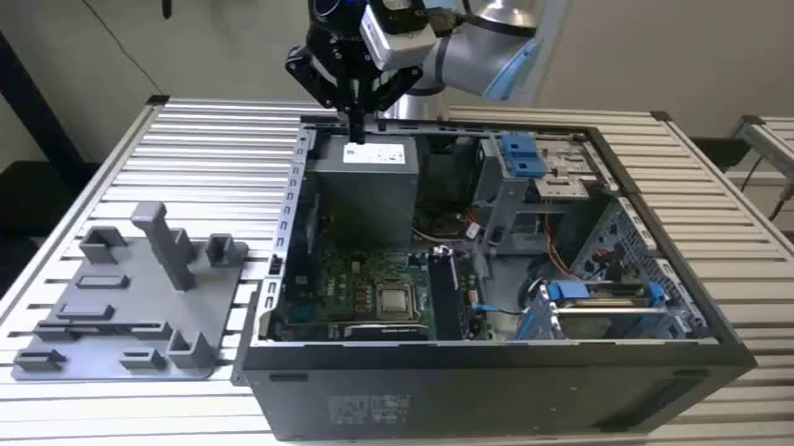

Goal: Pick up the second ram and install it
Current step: 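Reach for the second ram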

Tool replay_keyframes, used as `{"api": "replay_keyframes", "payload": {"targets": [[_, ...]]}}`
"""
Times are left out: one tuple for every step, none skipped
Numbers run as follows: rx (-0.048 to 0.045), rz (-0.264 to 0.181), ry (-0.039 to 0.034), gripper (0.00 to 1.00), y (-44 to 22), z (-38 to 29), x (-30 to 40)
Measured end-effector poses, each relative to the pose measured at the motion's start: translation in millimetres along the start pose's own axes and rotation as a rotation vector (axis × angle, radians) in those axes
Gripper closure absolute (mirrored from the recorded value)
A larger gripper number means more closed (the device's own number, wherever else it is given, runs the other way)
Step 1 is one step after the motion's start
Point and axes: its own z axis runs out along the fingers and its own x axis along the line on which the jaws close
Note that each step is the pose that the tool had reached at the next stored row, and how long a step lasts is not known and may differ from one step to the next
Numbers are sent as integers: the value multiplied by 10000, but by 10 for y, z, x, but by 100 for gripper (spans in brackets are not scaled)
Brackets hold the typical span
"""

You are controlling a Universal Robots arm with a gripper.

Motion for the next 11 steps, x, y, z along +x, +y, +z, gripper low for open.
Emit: {"api": "replay_keyframes", "payload": {"targets": [[0, 0, 0, 89, 0, 0, 0], [0, 0, 0, 89, 0, 0, 0], [1, 0, 0, 89, 0, 0, 0], [0, 0, 1, 89, 0, 0, 0], [0, 0, 1, 89, 0, 0, 0], [1, 0, 1, 89, 0, 0, 0], [0, 0, 1, 89, 0, 0, 0], [1, 0, 2, 89, 0, 0, 0], [1, 0, 2, 89, 0, 0, 0], [1, 0, 2, 89, 0, 0, 0], [1, 0, 2, 89, 0, 0, 2]]}}
